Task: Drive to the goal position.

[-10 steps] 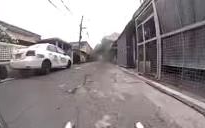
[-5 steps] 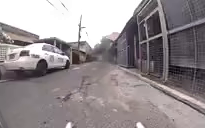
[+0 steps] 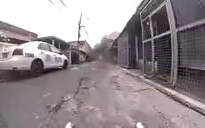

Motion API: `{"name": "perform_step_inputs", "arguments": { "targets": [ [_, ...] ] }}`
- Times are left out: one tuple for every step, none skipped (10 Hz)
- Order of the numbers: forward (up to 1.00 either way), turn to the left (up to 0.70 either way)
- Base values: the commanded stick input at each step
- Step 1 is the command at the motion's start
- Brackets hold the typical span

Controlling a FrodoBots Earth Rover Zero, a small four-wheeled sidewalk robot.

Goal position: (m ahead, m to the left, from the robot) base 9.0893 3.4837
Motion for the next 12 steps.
{"name": "perform_step_inputs", "arguments": {
  "targets": [
    [0.69,0.01],
    [0.69,0.01],
    [0.69,0.01],
    [0.69,0.01],
    [0.69,0.0],
    [0.69,0.0],
    [0.69,0.0],
    [0.69,0.0],
    [0.68,0.0],
    [0.68,0.0],
    [0.69,0.0],
    [0.69,0.0]
  ]
}}
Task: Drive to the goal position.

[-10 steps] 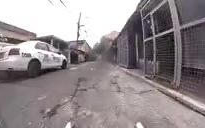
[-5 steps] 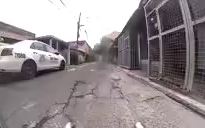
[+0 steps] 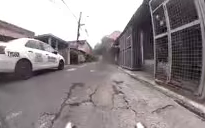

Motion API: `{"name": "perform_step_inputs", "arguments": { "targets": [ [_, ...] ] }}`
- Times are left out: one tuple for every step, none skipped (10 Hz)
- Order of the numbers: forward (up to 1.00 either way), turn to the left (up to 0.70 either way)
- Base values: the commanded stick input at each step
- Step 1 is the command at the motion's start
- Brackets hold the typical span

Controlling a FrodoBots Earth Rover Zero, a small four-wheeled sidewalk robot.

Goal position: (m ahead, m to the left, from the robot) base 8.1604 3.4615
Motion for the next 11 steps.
{"name": "perform_step_inputs", "arguments": {
  "targets": [
    [0.68,0.0],
    [0.68,0.0],
    [0.69,0.0],
    [0.68,0.0],
    [0.69,0.0],
    [0.69,0.0],
    [0.69,0.0],
    [0.69,0.0],
    [0.69,0.0],
    [0.69,0.0],
    [0.69,0.0]
  ]
}}
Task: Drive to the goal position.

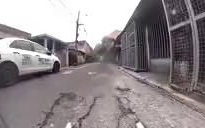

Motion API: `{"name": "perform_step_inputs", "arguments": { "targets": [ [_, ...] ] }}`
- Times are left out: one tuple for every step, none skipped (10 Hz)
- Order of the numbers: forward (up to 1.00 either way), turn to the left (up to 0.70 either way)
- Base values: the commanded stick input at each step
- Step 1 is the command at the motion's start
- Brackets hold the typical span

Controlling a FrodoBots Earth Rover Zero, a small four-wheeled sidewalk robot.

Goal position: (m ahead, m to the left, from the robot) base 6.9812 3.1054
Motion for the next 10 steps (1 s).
{"name": "perform_step_inputs", "arguments": {
  "targets": [
    [0.69,0.0],
    [0.69,0.0],
    [0.69,0.0],
    [0.68,0.0],
    [0.68,0.0],
    [0.69,0.0],
    [0.69,0.0],
    [0.69,0.0],
    [0.69,0.0],
    [0.69,0.0]
  ]
}}
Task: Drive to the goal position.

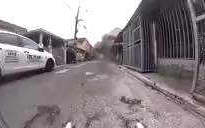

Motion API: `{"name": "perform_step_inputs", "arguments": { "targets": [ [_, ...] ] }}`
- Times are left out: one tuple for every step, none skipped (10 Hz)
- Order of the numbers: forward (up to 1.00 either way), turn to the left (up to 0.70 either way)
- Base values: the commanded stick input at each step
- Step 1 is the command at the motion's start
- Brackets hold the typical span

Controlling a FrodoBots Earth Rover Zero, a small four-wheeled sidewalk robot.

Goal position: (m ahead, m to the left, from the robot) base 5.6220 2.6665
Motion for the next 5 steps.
{"name": "perform_step_inputs", "arguments": {
  "targets": [
    [0.69,0.0],
    [0.69,0.0],
    [0.69,0.0],
    [0.69,0.0],
    [0.69,0.0]
  ]
}}
